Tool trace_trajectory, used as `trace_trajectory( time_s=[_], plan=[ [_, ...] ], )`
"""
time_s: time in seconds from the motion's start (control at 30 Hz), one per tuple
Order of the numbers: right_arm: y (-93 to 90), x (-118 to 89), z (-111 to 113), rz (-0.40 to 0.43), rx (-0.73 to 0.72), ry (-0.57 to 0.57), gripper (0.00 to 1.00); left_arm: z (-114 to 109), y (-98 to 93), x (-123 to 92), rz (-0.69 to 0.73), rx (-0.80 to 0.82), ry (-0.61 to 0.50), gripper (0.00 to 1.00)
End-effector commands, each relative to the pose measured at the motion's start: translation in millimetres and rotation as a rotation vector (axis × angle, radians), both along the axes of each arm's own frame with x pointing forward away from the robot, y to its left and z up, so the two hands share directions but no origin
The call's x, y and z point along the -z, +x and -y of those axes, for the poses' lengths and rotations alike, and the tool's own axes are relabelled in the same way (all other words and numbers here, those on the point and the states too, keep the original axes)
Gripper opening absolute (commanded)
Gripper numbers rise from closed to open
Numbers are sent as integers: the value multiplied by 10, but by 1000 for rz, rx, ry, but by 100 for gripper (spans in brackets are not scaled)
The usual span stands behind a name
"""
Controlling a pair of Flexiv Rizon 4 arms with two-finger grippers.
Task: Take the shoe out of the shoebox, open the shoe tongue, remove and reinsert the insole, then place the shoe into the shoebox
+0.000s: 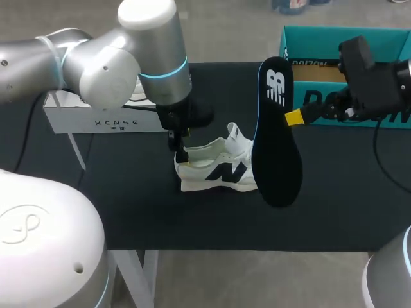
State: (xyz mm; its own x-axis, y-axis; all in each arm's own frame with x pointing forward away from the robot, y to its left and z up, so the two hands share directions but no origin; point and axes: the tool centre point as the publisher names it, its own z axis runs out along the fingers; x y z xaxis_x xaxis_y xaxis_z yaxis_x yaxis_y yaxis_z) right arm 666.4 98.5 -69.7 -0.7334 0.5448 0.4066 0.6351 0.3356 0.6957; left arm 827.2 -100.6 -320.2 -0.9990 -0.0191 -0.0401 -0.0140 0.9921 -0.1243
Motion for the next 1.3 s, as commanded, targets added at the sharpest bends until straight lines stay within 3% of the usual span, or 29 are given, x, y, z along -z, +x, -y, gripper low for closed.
trace_trajectory(
  time_s=[0.03, 0.43, 0.7, 1.07, 1.1, 1.17, 1.3],
  plan=[
    [13, 4, -13, -2, 0, -2, 0, 1, -1, 3, 1, 0, 2, 100],
    [13, 4, -13, -2, 0, -2, 0, 379, 364, 43, 46, 21, -1, 100],
    [13, 4, -13, -2, 0, -2, 0, 684, 602, 274, 38, 24, 10, 100],
    [13, 4, -13, -2, 0, -2, 0, 866, 758, 499, 15, 1, -24, 98],
    [13, 4, -13, -2, 0, -2, 0, 878, 761, 518, 12, 4, -22, 78],
    [13, 4, -13, -2, 0, -2, 0, 895, 768, 553, -3, 10, -28, 62],
    [13, 4, -13, -2, 0, -2, 0, 929, 739, 569, -12, 25, -35, 7]
  ],
)
